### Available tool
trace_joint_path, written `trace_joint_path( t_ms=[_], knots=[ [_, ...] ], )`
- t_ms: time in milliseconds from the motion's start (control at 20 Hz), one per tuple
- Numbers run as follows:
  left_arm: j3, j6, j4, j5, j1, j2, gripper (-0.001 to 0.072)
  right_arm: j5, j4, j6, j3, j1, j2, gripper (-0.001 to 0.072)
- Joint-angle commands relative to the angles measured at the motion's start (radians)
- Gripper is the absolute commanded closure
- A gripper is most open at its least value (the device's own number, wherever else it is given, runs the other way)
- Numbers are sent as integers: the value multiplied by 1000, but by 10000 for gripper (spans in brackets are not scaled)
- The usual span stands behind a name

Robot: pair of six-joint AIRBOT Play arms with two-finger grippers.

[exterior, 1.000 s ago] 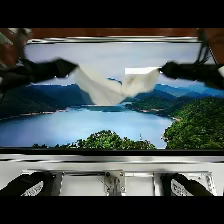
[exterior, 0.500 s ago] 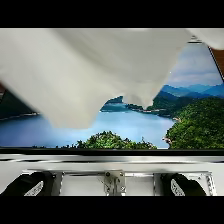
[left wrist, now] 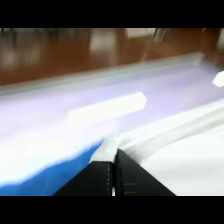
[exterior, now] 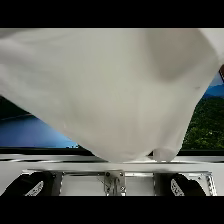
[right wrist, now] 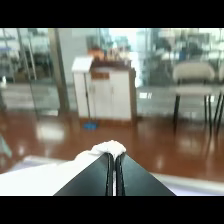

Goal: Fold the shirts.

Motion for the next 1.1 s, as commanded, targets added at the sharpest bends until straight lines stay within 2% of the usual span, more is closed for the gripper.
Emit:
trace_joint_path(
  t_ms=[0,150,300,400,650,750,1000,1050],
  knots=[
    [-153,-94,131,-206,0,3,674,275,-64,99,2,0,-67,652],
    [-304,-142,219,-160,1,-18,674,457,-118,142,2,0,-212,653],
    [-396,-181,225,-78,27,-82,674,446,-154,150,2,27,-402,652],
    [-410,-180,191,11,40,-159,674,353,-203,156,2,87,-540,652],
    [-410,-180,36,357,44,-416,673,-85,-232,177,2,202,-863,651],
    [-410,-180,-21,410,44,-542,672,-138,-231,200,2,212,-951,651],
    [-410,-180,-195,343,44,-806,672,58,-205,243,2,211,-1101,650],
    [-410,-181,-215,327,45,-833,672,81,-183,244,2,211,-1114,623]
  ],
)
